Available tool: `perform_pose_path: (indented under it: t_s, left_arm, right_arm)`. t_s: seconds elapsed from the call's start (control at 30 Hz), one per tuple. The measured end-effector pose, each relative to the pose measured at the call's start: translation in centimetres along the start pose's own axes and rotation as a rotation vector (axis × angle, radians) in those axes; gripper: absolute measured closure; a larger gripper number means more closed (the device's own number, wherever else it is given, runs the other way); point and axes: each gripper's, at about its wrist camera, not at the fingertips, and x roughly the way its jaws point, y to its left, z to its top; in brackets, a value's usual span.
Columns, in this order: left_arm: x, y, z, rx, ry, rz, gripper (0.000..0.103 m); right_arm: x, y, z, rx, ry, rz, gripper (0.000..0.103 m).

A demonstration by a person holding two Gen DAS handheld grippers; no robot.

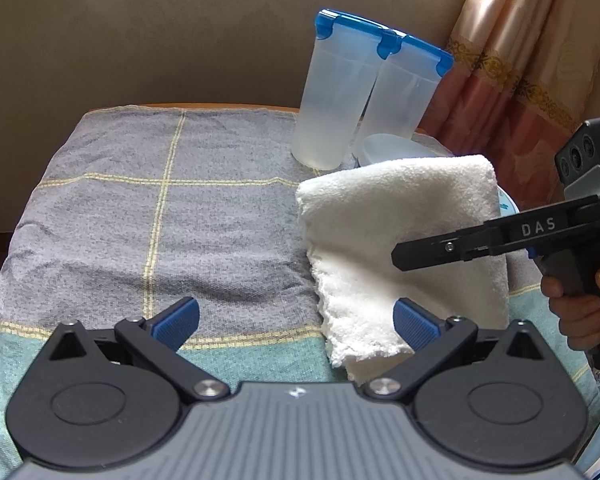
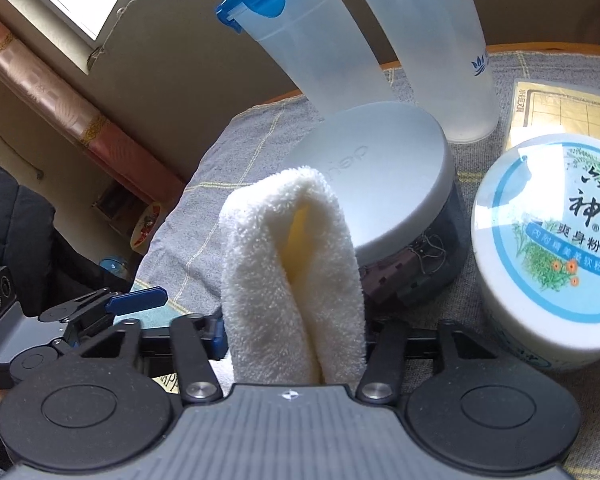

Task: Clean container
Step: 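Lift the white cloth off the jar with the right tool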

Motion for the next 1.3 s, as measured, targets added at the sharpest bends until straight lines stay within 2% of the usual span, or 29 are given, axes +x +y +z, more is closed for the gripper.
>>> perform_pose_path:
  t_s: [0.03, 0.17, 0.23, 0.3, 0.43, 0.6, 0.73, 1.03, 1.3]
  left_arm:
    - [0.0, 0.0, 0.0, 0.001, 0.0, -0.001, 0.0]
    - [-0.1, -0.1, -0.1, 0.004, -0.001, 0.003, 0.0]
    - [-0.1, -0.1, -0.1, 0.005, -0.002, 0.005, 0.0]
    - [-0.3, -0.1, -0.1, 0.005, -0.005, 0.006, 0.0]
    - [-0.5, -0.2, -0.1, 0.007, -0.009, 0.008, 0.0]
    - [-0.5, -0.2, -0.1, 0.01, -0.009, 0.007, 0.0]
    - [-0.5, -0.1, -0.2, 0.009, -0.01, 0.01, 0.0]
    - [-1.0, 0.0, -0.2, 0.002, -0.021, 0.014, 0.0]
    - [-2.8, 0.0, 0.0, -0.004, -0.068, 0.016, 0.0]
  right_arm:
    - [0.1, 0.1, 0.0, -0.001, 0.007, -0.002, 0.067]
    - [-0.1, 0.4, -0.1, -0.008, -0.002, -0.014, 0.074]
    - [-0.3, 0.5, -0.2, -0.006, -0.009, -0.013, 0.082]
    - [-0.4, 0.6, -0.4, -0.006, -0.015, -0.012, 0.083]
    - [-0.7, 0.9, -0.7, -0.036, -0.032, -0.021, 0.083]
    - [-0.9, 0.6, -1.1, -0.016, -0.063, -0.018, 0.083]
    - [-0.8, 0.5, -1.1, 0.005, -0.057, -0.022, 0.076]
    - [-0.8, 1.5, -1.0, 0.015, -0.047, -0.1, 0.079]
    - [-2.2, 4.3, -2.0, -0.041, -0.127, -0.137, 0.086]
